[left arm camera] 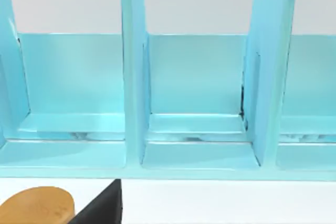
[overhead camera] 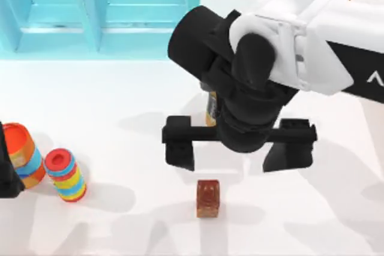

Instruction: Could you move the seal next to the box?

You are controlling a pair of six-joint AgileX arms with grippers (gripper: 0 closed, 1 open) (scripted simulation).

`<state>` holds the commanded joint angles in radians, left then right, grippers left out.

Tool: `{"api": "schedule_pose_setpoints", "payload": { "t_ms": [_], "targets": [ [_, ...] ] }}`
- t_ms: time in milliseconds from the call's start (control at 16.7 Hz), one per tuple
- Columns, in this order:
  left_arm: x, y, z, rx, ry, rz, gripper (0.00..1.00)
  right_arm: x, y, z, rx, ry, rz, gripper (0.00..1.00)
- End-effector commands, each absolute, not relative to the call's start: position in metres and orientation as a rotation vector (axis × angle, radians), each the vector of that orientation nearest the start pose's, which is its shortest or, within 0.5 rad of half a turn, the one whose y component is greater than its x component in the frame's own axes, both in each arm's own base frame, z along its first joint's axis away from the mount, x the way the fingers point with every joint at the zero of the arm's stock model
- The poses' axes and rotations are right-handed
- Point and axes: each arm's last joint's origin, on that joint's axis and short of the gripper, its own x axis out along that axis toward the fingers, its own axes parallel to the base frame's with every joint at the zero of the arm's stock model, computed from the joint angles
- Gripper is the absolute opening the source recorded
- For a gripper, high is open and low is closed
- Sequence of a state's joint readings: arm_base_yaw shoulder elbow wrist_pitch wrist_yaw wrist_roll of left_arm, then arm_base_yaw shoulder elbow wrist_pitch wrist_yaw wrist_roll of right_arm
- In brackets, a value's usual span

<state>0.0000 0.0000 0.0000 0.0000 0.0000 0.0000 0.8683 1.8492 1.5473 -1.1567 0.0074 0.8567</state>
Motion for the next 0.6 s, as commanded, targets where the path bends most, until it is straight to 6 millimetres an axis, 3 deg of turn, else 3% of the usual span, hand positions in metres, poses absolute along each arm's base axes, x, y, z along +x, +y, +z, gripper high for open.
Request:
{"api": "schedule_pose_setpoints", "payload": {
  "t_ms": [240,600],
  "targets": [
    [0.106,-0.001,0.160,0.000,0.000,0.000,1.00,0.243,0.308,0.225,0.014,1.559,0.005,1.00],
    [0.106,-0.001,0.160,0.000,0.000,0.000,1.00,0.246,0.311,0.222,0.013,1.569,-0.010,1.00]
  ]
}}
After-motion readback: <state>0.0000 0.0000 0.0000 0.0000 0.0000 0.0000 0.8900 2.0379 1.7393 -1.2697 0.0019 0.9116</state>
